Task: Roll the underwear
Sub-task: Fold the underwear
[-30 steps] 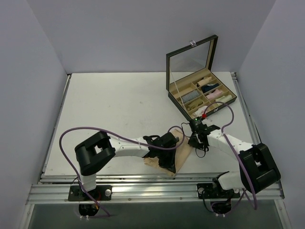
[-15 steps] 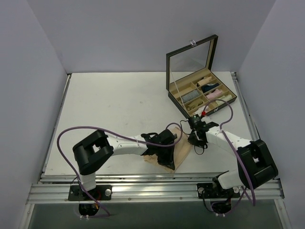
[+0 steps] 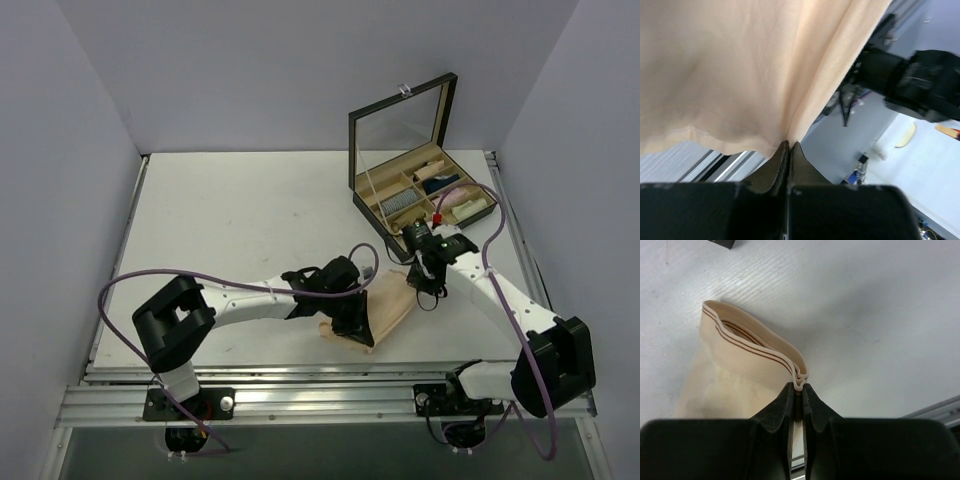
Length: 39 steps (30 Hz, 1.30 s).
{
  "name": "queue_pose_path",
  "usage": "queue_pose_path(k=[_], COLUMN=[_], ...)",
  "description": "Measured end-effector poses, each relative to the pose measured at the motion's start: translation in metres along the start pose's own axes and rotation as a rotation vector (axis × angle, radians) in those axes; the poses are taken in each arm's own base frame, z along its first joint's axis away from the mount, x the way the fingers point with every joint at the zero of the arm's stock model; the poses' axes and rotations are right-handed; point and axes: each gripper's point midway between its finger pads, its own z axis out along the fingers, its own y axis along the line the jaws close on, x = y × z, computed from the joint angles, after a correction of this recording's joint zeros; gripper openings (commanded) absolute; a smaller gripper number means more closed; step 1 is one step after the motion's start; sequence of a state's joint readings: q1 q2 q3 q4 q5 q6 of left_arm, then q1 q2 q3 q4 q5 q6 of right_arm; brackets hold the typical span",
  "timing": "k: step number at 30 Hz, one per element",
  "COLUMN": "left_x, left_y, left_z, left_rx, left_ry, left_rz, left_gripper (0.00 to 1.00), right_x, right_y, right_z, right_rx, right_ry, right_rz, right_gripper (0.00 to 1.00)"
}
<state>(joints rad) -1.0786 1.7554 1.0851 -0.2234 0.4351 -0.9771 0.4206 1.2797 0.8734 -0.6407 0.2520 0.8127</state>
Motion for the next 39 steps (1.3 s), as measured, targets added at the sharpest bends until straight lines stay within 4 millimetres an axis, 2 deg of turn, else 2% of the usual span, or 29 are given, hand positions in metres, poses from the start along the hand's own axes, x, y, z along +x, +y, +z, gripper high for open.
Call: queue_pose_path(k=[3,6,9,13,18,27,39], left_x=[-0.011,-0.024,-0.034,-0.04,-0.035,-0.038,-0.046], left_y=[-0.01,-0.005,0.007,0.023,0.036,0.029,0.039], left_z=[-0.011,-0.015,-0.016,-0.005,0.007,0.006,-0.005], left_rx=[0.064,0.086,0.085,0.076,0.065,0.108,0.093], left_ry=[-0.023,-0.041,-0.042,-0.013,0.024,0.016,0.006], left_rz=[-0.005,-0.028,-0.062,-0.097,-0.118,-0.099,-0.108], left_gripper=[0.02,0.02,0.02,0.02,0.02,0.02,0.24], right_x=[-0.019,-0.03,-0.023,-0.011,-0.013,-0.019,-0.023], right_y=[0.006,0.015,0.018,0.015,0.019,0.033,0.053], right_z=[-0.013,-0.009,0.011,0.031,0.034,0.038,0.033], right_rx=[0.015,0.046,0.106,0.164,0.153,0.084,0.003], right_ry=[-0.02,-0.011,0.043,0.106,0.109,0.087,0.091], right_rz=[-0.021,-0.068,-0.136,-0.194,-0.208,-0.23,-0.219], right_gripper=[0.0,0.0,0.0,0.0,0.0,0.0,0.0])
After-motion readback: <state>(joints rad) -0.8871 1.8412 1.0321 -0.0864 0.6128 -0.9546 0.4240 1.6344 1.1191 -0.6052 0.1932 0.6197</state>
